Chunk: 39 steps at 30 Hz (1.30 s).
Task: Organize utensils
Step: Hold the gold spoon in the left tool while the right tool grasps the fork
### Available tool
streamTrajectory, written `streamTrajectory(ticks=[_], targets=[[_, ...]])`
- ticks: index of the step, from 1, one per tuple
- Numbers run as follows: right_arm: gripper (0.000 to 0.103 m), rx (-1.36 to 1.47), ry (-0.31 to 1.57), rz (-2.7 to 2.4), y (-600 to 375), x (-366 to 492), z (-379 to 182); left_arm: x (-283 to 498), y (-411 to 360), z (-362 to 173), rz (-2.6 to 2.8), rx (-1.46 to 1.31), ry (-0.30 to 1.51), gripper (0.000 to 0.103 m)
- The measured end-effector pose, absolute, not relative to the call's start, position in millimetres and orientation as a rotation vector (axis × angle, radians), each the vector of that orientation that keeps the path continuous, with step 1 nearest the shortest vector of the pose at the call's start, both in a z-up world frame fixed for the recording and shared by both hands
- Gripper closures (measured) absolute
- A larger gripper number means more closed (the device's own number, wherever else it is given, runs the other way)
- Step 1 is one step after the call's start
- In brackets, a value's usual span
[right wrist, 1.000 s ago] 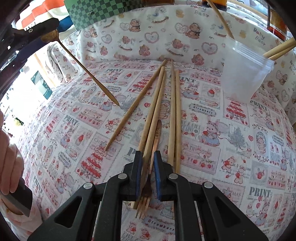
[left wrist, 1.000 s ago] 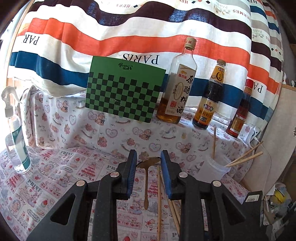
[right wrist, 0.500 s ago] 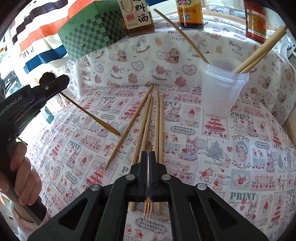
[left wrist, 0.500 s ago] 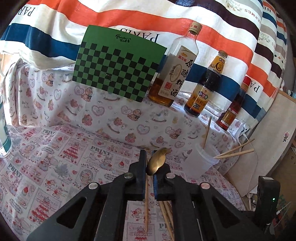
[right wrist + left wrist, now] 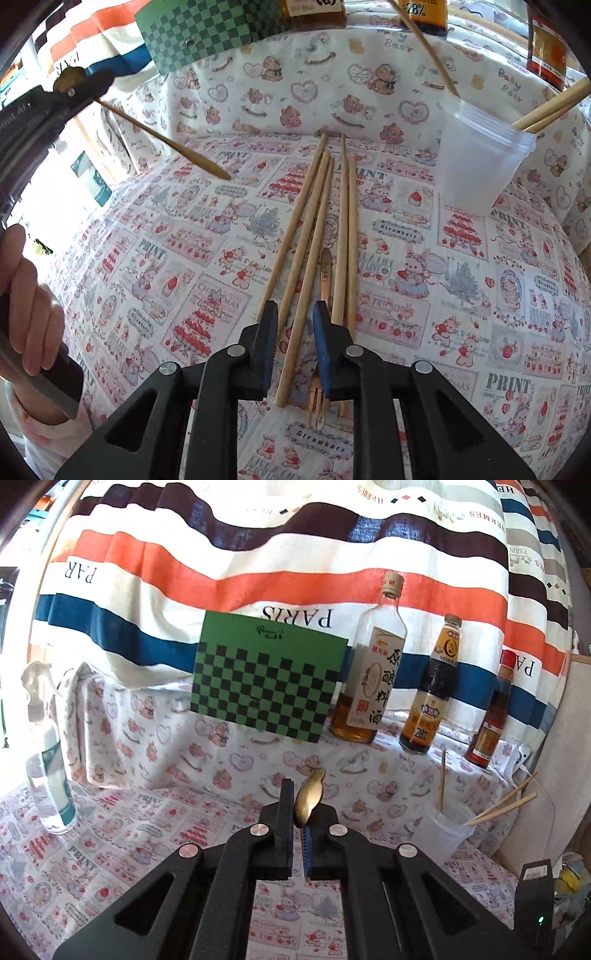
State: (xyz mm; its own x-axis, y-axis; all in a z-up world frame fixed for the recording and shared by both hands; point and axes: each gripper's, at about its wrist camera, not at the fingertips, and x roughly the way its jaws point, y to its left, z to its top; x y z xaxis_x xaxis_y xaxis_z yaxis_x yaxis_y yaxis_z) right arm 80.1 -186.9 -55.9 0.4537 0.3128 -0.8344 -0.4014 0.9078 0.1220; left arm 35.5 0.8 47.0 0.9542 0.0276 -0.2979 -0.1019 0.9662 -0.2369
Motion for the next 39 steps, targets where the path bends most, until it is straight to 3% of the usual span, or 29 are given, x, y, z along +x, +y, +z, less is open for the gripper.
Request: streamTrajectory(ticks=[11, 13, 14, 24, 28, 39], targets=[[0.083, -0.239, 0.961, 0.363, -170, 72, -69, 38, 1, 45, 0.075, -0.245, 0.329, 0.100], [0.091, -0.229, 0.957, 0.342, -173, 74, -68, 40, 0, 44, 0.078, -0.244, 0.334, 0.100], [0.102, -0.209, 0.950, 0.330, -178, 76, -67, 41, 0, 43, 0.079, -0.246, 0.338, 0.100], [0.102, -0.046, 0.918, 0.366, -216, 84, -35, 37, 6, 45, 0.077, -0.277, 0.326, 0.100], [0.092, -0.025, 0.950, 0.433, -226, 68, -31, 36, 4, 47, 0.075, -0.275, 0.323, 0.100], [0.089, -0.131, 0.960, 0.409, -228, 29, -62, 17, -8, 62, 0.064, -0.228, 0.270, 0.100]])
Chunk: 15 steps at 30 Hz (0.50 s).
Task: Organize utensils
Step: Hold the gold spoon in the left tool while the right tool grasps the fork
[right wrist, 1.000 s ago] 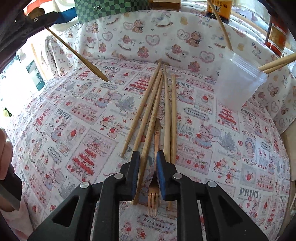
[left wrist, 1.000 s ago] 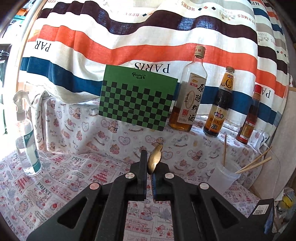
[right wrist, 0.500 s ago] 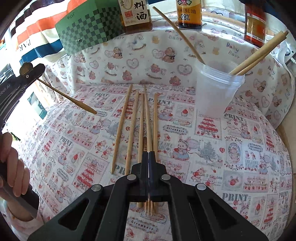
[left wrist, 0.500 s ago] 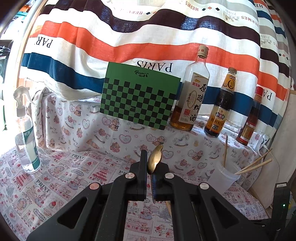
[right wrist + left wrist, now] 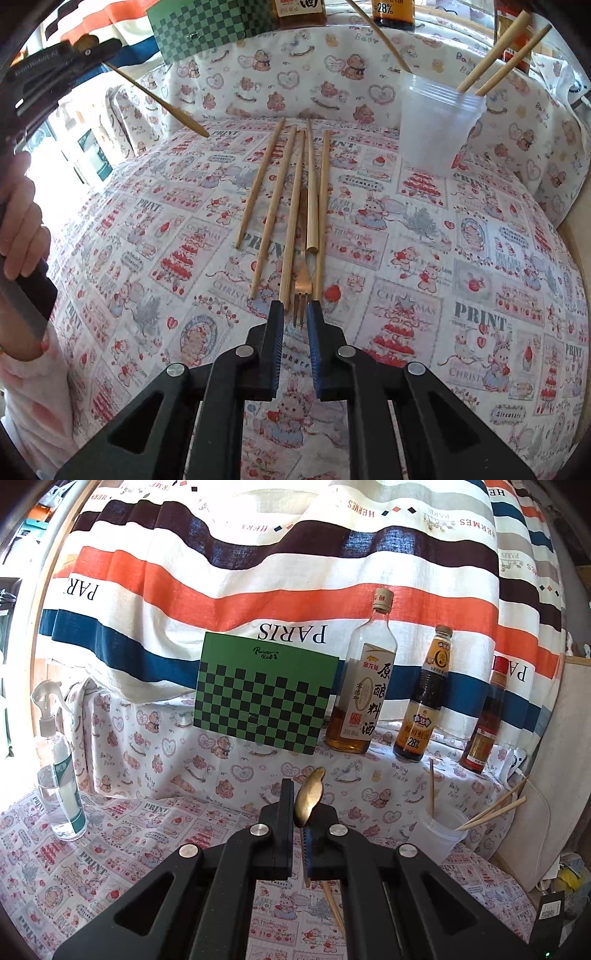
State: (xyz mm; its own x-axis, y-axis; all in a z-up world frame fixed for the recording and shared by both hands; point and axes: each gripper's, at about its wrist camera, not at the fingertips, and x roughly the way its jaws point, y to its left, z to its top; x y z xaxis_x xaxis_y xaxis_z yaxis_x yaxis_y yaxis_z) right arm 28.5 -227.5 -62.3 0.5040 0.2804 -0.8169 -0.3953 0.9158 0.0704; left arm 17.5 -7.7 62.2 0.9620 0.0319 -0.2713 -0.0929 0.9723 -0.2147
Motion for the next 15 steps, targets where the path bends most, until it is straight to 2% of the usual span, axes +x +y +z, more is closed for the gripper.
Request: streamTrajectory(ticks=[15], targets=[[0.091, -0.182, 0.957, 0.316, -227, 27, -64, 28, 6, 54, 0.094, -0.266, 0.304, 0.100]])
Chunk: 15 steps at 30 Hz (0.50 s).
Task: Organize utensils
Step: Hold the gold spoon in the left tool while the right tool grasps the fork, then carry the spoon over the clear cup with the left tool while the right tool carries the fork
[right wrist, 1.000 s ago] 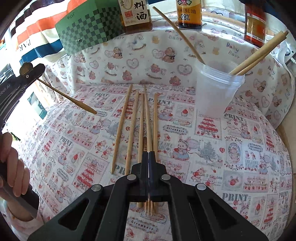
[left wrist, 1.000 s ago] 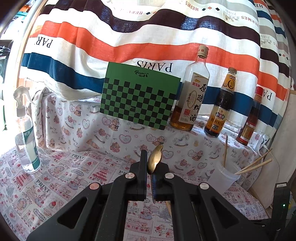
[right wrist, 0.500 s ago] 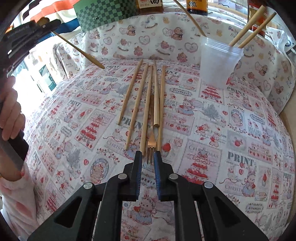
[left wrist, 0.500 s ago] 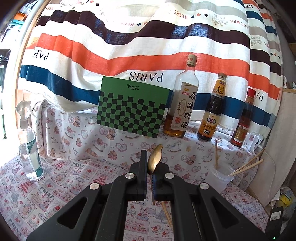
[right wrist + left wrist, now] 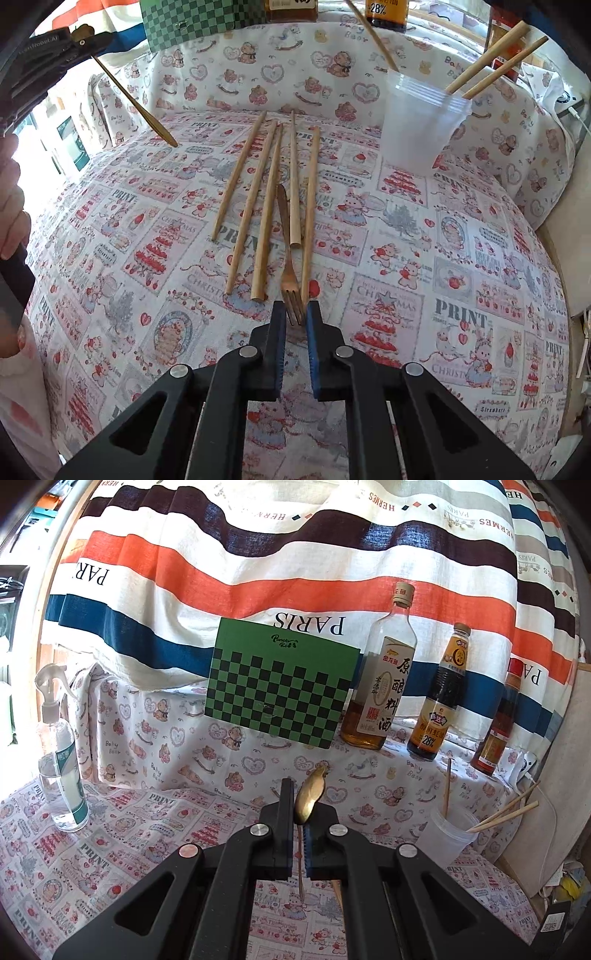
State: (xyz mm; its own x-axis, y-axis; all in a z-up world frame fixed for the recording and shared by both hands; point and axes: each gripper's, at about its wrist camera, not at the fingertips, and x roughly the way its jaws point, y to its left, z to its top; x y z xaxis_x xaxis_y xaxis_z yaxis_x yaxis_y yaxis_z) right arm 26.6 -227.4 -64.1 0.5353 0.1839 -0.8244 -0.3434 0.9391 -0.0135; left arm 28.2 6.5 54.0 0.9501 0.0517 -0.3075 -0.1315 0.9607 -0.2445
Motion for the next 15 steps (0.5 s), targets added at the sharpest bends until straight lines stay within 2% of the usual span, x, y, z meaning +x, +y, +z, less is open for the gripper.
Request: streamTrajectory(ticks=[15], targets=[[0.100, -0.126, 0.678, 0.308, -253, -2, 23, 25, 7, 56, 0.081, -0.267, 0.289, 0.100]])
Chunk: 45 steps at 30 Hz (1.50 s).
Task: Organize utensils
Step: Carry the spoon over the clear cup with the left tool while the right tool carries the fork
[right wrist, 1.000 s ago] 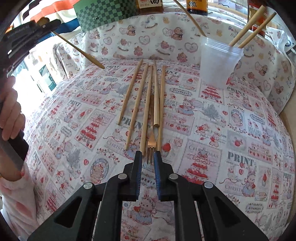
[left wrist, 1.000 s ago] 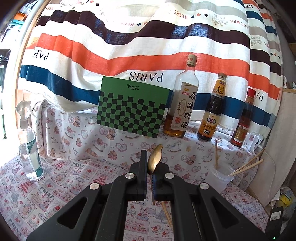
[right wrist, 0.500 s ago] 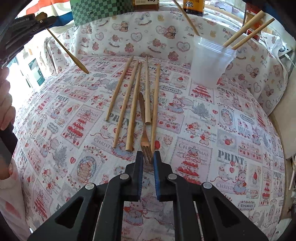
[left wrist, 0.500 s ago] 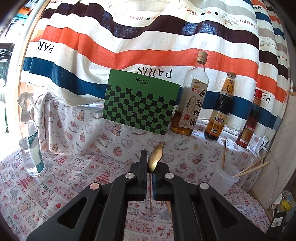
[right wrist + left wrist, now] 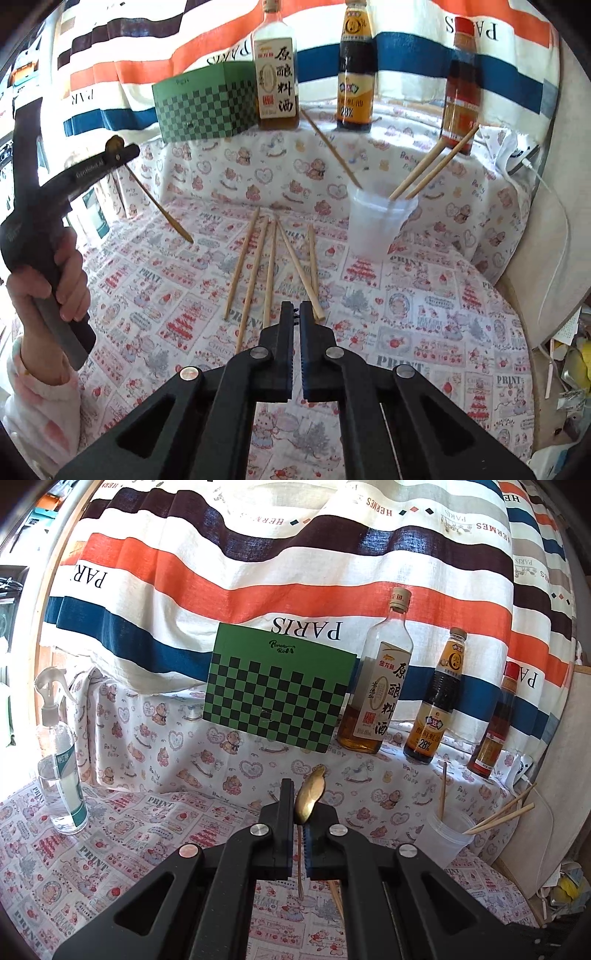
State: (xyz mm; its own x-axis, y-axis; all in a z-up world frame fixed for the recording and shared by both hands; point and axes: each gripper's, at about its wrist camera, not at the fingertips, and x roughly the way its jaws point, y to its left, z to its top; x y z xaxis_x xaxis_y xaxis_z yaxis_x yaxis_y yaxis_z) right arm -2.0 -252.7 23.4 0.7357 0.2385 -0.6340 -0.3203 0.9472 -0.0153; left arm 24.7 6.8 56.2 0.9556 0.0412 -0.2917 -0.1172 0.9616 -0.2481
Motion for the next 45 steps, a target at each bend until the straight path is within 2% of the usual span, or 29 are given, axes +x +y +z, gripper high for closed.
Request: streamTrajectory(ticks=[14, 22, 30, 37, 45], targets=[[0.101, -0.004, 0.486, 0.294, -275, 22, 93, 28, 10, 60, -0.096, -0.407, 0.311, 0.100], [0.101, 0.127, 0.352, 0.277, -299, 67, 149, 61, -31, 119, -0.164, -0.466, 0.252, 0.100], [0.101, 0.236, 0.430, 0.298, -332, 131, 128, 91, -109, 150, -0.223, -0.324, 0.131, 0.100], [0.100, 0.262, 0.530, 0.314, -349, 165, 103, 145, -151, 107, -0.214, -0.265, 0.270, 0.100], [0.100, 0.280, 0.622, 0.344, -355, 180, 90, 154, -162, 86, -0.331, -0.246, 0.362, 0.100]])
